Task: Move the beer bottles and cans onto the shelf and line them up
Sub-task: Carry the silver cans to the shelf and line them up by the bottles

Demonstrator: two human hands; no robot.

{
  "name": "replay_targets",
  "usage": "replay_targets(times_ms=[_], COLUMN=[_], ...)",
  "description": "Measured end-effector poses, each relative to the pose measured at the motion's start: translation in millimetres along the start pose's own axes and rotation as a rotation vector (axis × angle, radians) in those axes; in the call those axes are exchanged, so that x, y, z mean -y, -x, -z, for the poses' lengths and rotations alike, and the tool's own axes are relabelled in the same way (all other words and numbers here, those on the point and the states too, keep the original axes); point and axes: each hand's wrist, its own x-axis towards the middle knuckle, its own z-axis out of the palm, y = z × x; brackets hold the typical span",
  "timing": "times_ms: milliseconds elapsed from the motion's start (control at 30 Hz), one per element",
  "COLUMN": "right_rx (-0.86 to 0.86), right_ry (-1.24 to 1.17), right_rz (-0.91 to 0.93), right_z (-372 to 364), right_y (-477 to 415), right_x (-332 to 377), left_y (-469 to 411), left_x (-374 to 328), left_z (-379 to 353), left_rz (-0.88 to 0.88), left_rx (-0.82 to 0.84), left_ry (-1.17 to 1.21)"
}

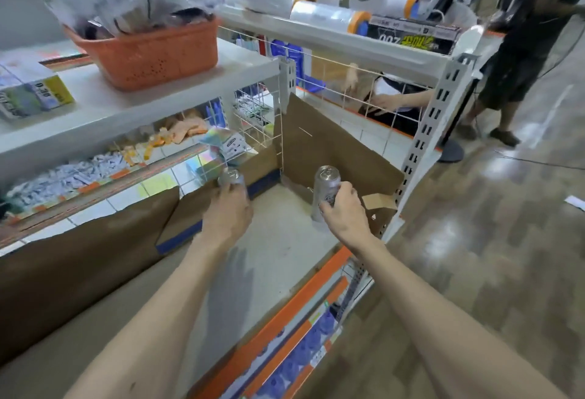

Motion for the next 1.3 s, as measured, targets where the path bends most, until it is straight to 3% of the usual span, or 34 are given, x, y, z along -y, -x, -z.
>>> replay_targets(times_ms=[267,533,967,1300], right_rx=[-0.004,0.019,0.043,0.232], right_ry=[0.048,0.009,0.008,-0.018], right_rz=[-0.047,-0.093,0.065,0.413], right_z=[-17.9,-33.0,-16.4,-56.0], right_y=[-82.7,-108.0,-58.3,33.8], right_x=[1.8,-8.0,-5.0,118.6], left_y=[-103.4,-133.3,-46.9,101.2], left_x=[37.0,40.7,38.6,89.0], left_z=[-18.3,-39.9,-9.7,93.4], left_rz=[0.056,0.019,0.086,0.346], left_rx=[-0.070,-0.035,-0.011,-0.243], left_ry=[0.076,0.013,0.244,0.251])
